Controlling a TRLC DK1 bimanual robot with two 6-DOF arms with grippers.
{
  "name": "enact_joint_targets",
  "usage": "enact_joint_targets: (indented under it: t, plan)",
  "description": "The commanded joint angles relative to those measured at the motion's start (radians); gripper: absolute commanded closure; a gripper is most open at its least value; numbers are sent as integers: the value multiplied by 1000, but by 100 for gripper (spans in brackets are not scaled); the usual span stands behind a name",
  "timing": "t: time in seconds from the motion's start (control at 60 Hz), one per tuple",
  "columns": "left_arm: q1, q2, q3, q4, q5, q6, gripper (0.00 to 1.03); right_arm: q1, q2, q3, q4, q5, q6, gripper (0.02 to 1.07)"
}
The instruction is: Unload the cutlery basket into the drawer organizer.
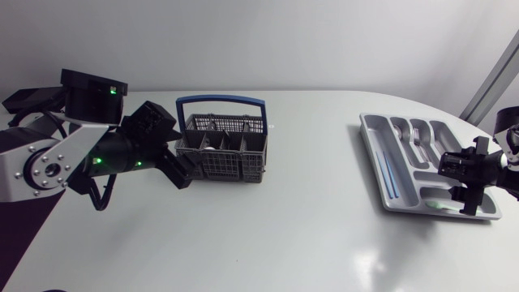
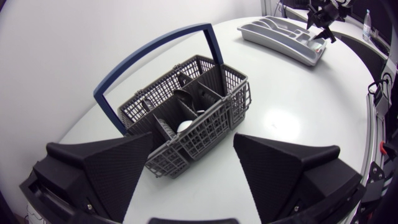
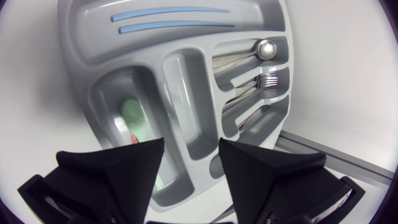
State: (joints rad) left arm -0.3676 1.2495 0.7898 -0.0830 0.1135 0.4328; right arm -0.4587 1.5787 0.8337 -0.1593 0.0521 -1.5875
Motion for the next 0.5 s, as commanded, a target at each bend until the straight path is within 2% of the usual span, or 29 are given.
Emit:
enact_joint_targets:
  t: [0.0, 0.283, 0.417, 0.483]
  plan:
    - [10, 24, 48, 11, -5, 40, 12, 11, -37, -22, 0, -3, 23, 7]
    - [-1, 116, 111, -1, -3, 101, 13, 57, -230, -50, -105, -109, 230, 7]
    - [1, 160, 134, 8, 41, 144, 24, 117, -318, -82, -163, -146, 328, 7]
    - [7, 186, 141, 37, 75, 215, 35, 161, -371, -107, -197, -158, 365, 7]
